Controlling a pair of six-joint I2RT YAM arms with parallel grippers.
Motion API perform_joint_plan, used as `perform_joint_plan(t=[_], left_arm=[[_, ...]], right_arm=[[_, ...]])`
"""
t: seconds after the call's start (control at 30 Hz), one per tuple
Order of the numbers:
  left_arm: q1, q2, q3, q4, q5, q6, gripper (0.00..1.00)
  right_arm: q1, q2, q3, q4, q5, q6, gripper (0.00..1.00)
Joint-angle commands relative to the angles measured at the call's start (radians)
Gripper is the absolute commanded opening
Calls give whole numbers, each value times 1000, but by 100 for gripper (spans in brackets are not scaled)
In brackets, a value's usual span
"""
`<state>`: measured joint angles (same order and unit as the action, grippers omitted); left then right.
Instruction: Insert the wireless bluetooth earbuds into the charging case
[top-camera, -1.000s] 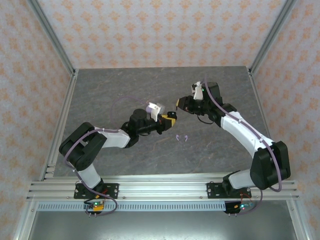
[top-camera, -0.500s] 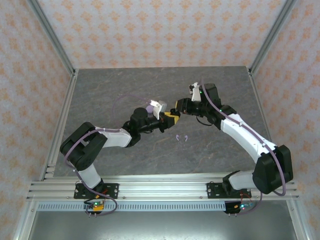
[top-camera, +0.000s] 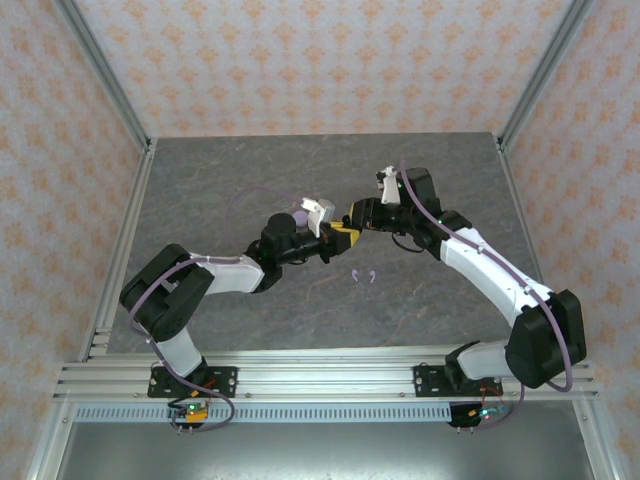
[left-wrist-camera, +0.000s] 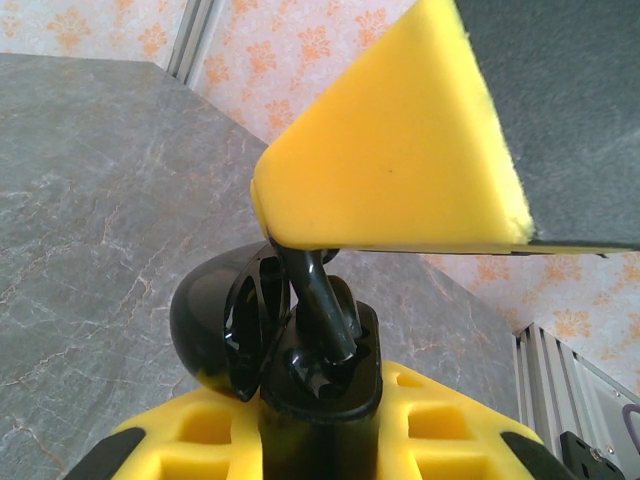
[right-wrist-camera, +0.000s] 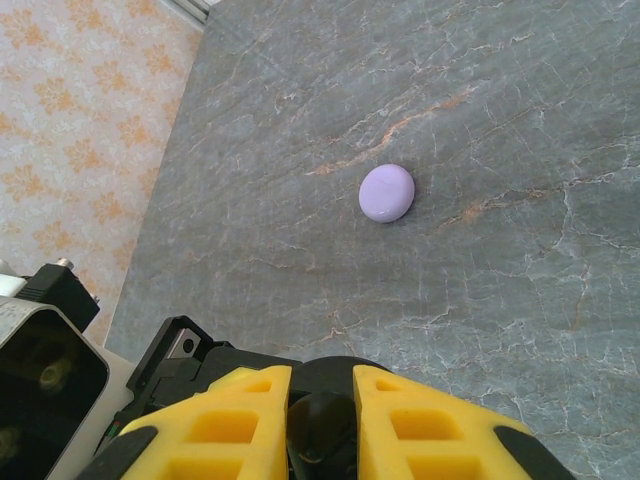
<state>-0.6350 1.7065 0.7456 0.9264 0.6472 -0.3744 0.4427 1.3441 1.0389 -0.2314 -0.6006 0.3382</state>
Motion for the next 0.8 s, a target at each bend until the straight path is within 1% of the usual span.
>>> perform_joint_plan(t=[0.0, 0.63, 0.77], left_arm=[[-6, -21, 36, 3, -4, -18, 19], [-7, -30, 58, -29, -32, -39, 20], [-6, -32, 60, -29, -22, -33, 19]], right_arm=[[9, -20, 12, -11, 15, -22, 21], [13, -38, 9, -49, 20, -56, 21], [17, -37, 15, -65, 7, -68, 25]])
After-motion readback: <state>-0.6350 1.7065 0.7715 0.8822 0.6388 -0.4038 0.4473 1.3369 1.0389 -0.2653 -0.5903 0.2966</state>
